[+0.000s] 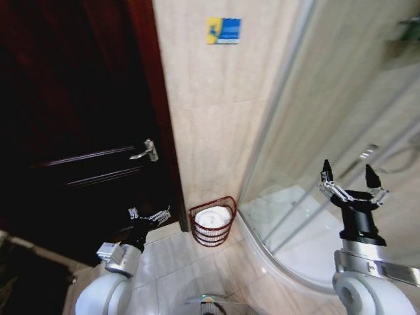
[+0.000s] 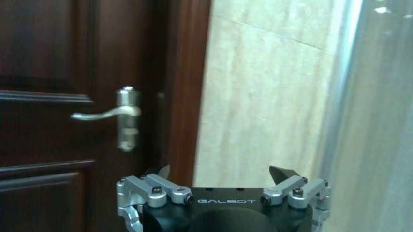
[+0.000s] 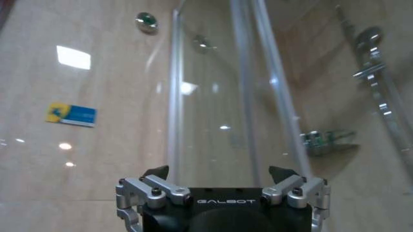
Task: Discard the used towel into the hamper.
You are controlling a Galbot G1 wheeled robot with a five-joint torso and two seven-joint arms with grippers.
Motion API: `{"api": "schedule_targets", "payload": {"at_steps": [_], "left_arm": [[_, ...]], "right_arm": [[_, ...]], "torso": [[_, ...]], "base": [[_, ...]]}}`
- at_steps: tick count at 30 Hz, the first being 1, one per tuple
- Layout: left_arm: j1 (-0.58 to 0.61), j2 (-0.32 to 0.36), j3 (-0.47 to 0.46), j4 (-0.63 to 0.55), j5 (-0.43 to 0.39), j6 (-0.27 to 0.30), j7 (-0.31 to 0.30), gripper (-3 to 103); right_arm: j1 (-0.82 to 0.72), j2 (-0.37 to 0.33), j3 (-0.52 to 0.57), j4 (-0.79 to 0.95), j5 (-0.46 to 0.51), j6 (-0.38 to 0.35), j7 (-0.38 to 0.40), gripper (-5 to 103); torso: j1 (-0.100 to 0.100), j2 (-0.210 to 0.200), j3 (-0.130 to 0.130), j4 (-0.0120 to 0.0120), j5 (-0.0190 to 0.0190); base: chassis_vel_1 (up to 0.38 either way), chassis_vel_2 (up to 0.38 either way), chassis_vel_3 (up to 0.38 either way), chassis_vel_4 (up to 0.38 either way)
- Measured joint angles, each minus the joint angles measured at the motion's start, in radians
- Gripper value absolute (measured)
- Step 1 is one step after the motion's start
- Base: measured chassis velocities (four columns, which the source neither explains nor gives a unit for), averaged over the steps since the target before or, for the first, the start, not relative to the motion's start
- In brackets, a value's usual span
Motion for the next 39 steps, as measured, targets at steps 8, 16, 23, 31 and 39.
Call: {"api": "schedule_targets", "payload": {"at_steps": [8,16,23,31,39], "left_arm": [[0.000,0.000,0.000,0.000,0.000,0.000,0.000,100],[0.000,0.000,0.000,0.000,0.000,0.000,0.000,100],[0.000,0.000,0.000,0.000,0.000,0.000,0.000,100],[0.000,0.000,0.000,0.000,0.000,0.000,0.000,100],[0.000,0.000,0.000,0.000,0.000,0.000,0.000,100]], "right_arm": [[0.010,0.001,0.011,-0.013,-0.003,0.020,-0.002,100],[0.008,0.001,0.016,-0.025,-0.002,0.031,-0.011,100],[0.009,0.000,0.018,-0.028,-0.003,0.034,-0.005,100],[0.009,0.001,0.022,-0.031,-0.004,0.037,-0.002,100],[0.008,0.000,0.024,-0.033,-0.005,0.043,-0.001,100]], "torso": [[0.000,0.000,0.000,0.0000,0.0000],[0.000,0.000,0.000,0.0002,0.0000],[0.000,0.000,0.000,-0.0001,-0.0001],[0.000,0.000,0.000,0.0000,0.0000],[0.000,0.000,0.000,0.0000,0.0000]], "base": [[-0.128,-0.121,-0.130,-0.132],[-0.129,-0.121,-0.126,-0.127],[-0.117,-0.123,-0.121,-0.128],[-0.122,-0.136,-0.114,-0.130],[-0.120,-0.121,-0.127,-0.126]]}}
